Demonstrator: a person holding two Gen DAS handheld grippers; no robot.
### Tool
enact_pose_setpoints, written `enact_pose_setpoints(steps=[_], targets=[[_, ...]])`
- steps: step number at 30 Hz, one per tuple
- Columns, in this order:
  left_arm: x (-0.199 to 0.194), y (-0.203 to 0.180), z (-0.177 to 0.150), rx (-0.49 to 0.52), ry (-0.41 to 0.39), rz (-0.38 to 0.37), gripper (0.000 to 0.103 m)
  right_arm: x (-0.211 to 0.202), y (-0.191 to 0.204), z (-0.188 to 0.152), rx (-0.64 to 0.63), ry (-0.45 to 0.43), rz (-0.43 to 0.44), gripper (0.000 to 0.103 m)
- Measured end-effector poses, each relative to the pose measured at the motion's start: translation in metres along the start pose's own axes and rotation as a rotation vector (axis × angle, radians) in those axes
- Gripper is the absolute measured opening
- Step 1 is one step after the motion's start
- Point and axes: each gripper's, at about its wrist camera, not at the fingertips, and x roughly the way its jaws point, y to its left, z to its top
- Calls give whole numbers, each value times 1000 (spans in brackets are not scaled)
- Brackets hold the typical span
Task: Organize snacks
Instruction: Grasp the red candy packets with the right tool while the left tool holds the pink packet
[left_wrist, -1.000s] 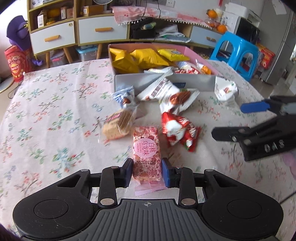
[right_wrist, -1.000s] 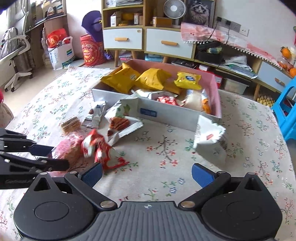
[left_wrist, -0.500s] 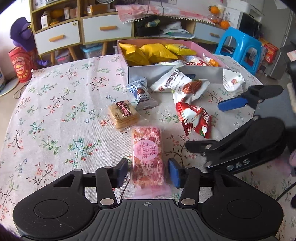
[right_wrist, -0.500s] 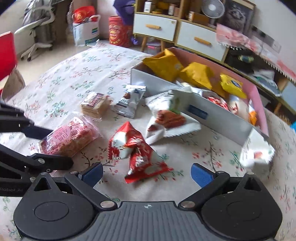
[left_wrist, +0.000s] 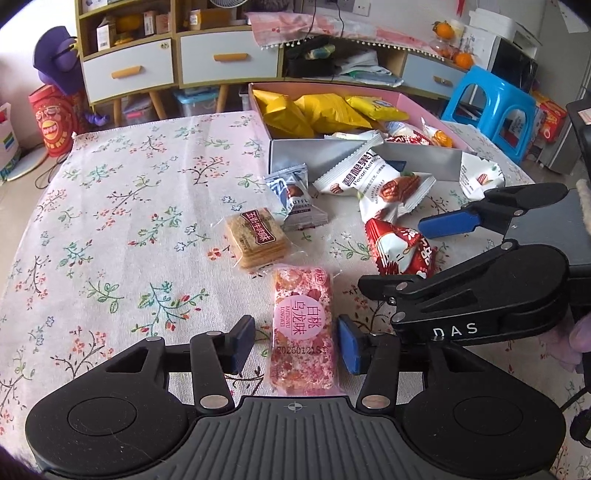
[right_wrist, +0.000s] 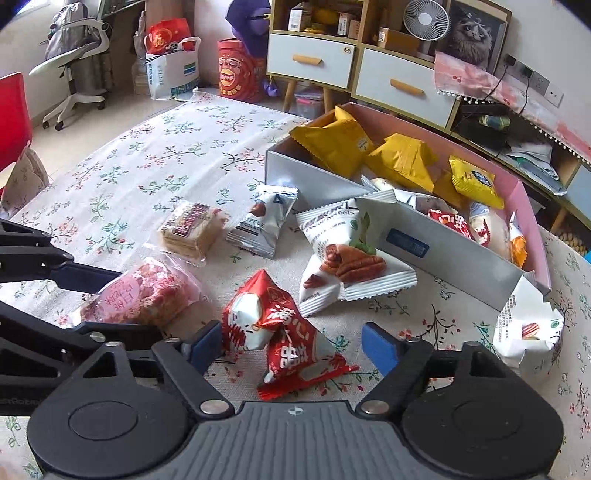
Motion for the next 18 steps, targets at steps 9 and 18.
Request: enact_pose_setpoints(steps=[9, 18], targets=[[-1, 0, 0, -24, 2, -6, 35, -6, 15, 4, -48, 22, 0, 33], [-4, 4, 2, -79, 20, -18, 30, -14, 11, 9, 3, 63, 18, 27]])
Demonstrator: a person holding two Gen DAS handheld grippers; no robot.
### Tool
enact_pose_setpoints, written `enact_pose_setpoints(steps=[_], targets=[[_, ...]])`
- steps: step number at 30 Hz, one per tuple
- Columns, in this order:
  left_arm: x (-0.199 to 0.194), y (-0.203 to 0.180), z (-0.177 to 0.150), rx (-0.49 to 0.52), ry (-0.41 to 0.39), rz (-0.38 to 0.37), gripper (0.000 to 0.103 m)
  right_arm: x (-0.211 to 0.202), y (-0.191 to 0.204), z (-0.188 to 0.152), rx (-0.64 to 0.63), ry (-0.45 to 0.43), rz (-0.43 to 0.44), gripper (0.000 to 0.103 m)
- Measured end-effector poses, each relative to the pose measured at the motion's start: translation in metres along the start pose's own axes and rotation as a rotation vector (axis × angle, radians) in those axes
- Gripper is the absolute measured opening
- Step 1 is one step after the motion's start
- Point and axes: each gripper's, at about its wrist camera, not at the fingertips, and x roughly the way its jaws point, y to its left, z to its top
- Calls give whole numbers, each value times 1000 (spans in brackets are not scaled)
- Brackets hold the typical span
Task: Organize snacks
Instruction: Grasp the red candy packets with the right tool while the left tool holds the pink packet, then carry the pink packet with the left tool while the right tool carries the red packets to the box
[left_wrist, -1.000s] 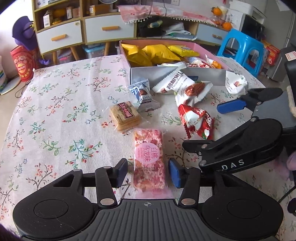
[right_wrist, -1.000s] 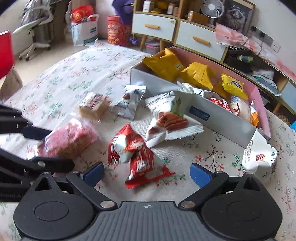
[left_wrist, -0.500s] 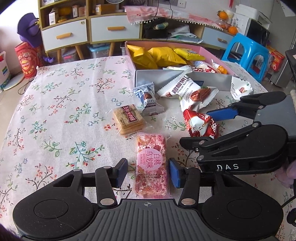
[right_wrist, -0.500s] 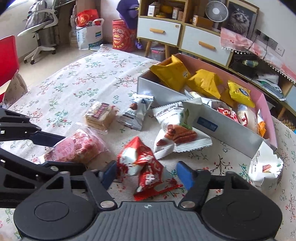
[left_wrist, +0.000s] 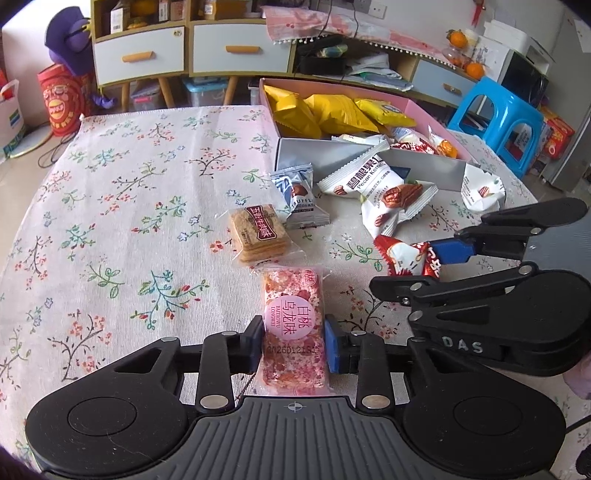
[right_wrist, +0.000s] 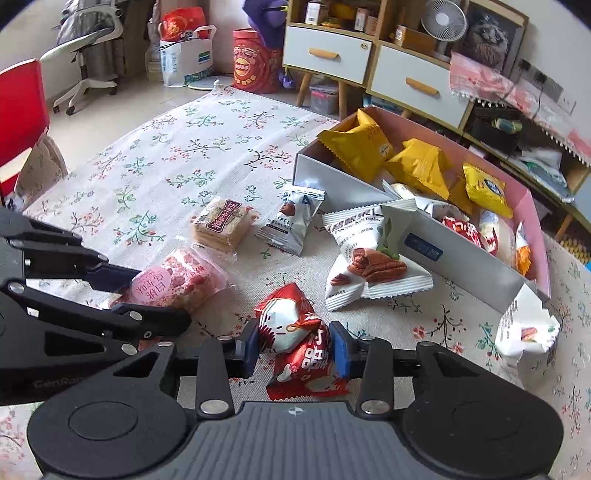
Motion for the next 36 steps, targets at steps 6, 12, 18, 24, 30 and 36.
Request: enact_pose_setpoints(steps=[6, 12, 18, 24, 30, 36], targets=[[-5, 3, 3, -44, 13, -13, 30, -4, -15, 2, 119, 50, 11, 25], [-17, 5, 11, -69, -3, -33, 30, -12, -30, 3, 222, 70, 34, 25], [-29, 6, 18, -89, -26, -57, 30, -32, -48, 10, 299, 17, 44, 25], [-33, 3, 29, -110, -51, -63, 30, -46, -70, 11, 366, -25, 29, 25], [-38, -7, 47, -113, -99, -66, 30, -53, -90, 13, 429, -65, -11, 25], [-34, -18, 68, -131, -134, -60, 30, -54, -112, 16, 514, -97, -34, 26]])
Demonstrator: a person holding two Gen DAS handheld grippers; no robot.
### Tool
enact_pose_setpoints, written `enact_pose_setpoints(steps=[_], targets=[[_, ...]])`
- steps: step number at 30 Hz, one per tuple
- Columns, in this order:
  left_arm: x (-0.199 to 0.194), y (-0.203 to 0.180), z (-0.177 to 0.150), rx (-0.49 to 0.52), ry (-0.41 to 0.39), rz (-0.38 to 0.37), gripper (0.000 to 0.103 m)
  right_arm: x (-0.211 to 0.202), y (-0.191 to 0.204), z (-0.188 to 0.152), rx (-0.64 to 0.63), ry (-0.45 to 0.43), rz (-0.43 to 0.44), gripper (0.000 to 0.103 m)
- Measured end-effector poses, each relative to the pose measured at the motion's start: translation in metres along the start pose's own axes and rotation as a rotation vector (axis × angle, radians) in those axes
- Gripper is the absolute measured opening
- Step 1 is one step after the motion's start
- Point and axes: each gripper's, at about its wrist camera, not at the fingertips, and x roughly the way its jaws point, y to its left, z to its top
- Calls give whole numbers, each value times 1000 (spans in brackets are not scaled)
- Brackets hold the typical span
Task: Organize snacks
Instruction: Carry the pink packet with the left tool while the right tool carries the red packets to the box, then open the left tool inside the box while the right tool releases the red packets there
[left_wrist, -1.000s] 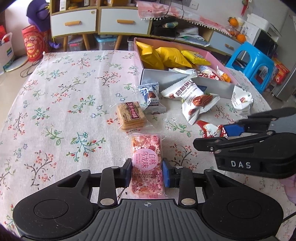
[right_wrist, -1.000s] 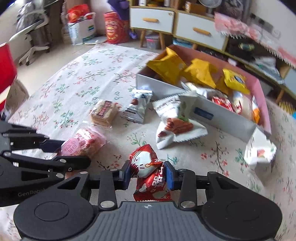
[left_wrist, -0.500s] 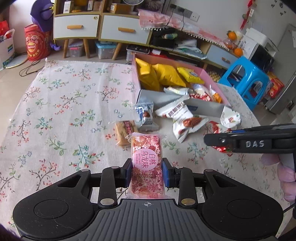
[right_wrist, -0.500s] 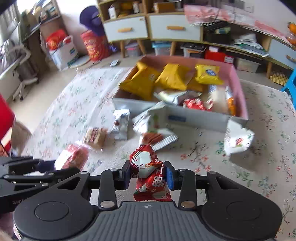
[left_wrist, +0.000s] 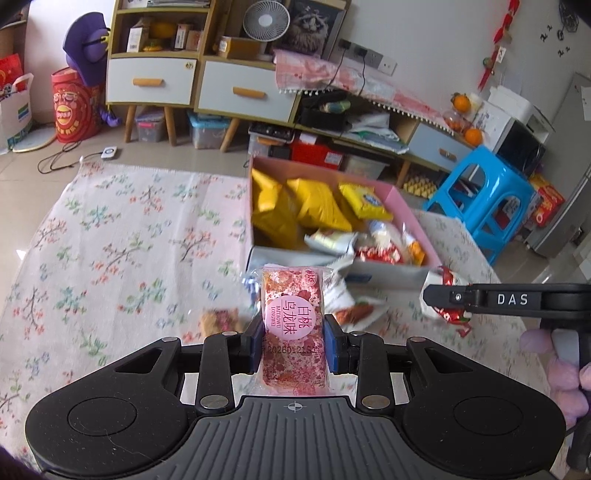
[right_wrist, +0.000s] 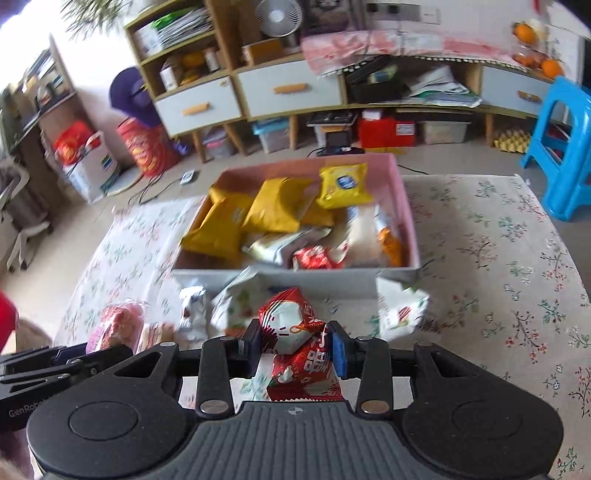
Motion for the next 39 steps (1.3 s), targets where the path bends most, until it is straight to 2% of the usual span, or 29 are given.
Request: enact_pose_setpoints(steps=[7, 11, 16, 28, 39], targets=[[15, -12, 20, -32, -37, 5, 30, 10, -16, 13, 87, -43, -16, 26], [27, -15, 28, -60, -63, -14, 30, 12, -22, 21, 101, -105, -23, 26], [44, -16, 39, -82, -92, -3, 30, 22, -26, 28, 114, -144, -15, 26], [88, -23, 55, -2, -82, 10, 30, 43, -23, 37, 120, -164, 52, 26], [114, -25, 57, 38, -97, 20, 30, 60, -30, 44, 124, -167, 66, 27]])
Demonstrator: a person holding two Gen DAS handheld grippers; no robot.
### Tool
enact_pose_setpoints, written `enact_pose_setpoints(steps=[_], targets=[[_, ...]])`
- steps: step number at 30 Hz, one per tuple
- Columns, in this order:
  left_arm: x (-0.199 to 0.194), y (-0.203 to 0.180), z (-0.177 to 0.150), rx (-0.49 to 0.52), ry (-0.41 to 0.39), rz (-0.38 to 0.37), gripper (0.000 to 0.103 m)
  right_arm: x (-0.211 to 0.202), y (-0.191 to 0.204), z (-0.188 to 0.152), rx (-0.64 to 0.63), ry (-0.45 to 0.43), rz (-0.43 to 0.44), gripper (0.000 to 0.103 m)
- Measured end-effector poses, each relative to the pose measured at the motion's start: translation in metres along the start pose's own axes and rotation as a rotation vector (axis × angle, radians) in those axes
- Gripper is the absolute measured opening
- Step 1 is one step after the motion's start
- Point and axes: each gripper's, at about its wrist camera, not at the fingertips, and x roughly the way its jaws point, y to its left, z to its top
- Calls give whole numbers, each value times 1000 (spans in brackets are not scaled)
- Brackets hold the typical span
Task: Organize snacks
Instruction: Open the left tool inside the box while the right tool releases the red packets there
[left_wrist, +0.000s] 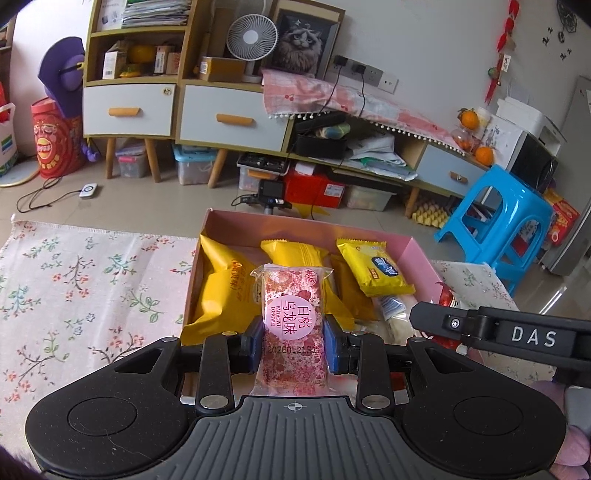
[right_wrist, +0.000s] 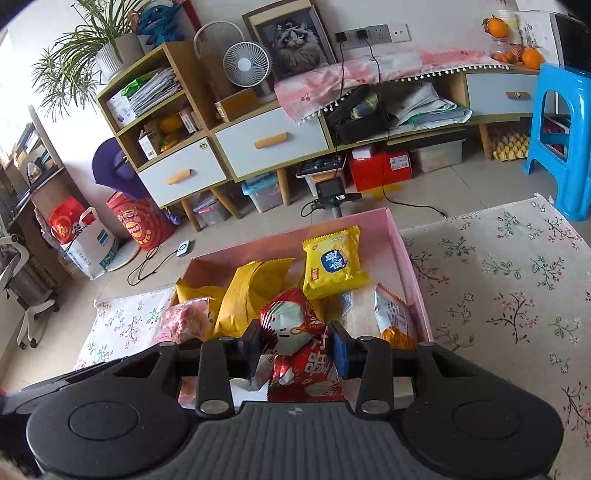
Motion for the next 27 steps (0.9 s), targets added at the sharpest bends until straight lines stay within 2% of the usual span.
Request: enact_pose_setpoints(steps=[7, 10, 12, 14, 22, 24, 27], targets=[[8, 2, -3, 8, -5, 3, 30, 4, -2, -1, -9, -2, -14, 32], [7, 1, -3, 18, -18, 11, 32, 1, -4, 0, -1, -23, -23, 40], [7, -1, -3, 19, -3, 4, 39, -3, -4, 1, 10, -31, -19, 48], [5, 0, -4, 15, 5, -3, 54, -4, -3, 2, 21, -33, -14, 53], [-13, 1, -7, 15, 1, 14, 68, -19, 3, 0, -6, -44, -4, 69], [-19, 1, -7, 13, 0, 16, 70, -23, 5, -1, -10, -45, -3, 76], [-27, 3, -7, -3, 3, 15, 76, -28, 5, -4, -18, -36, 2, 79]])
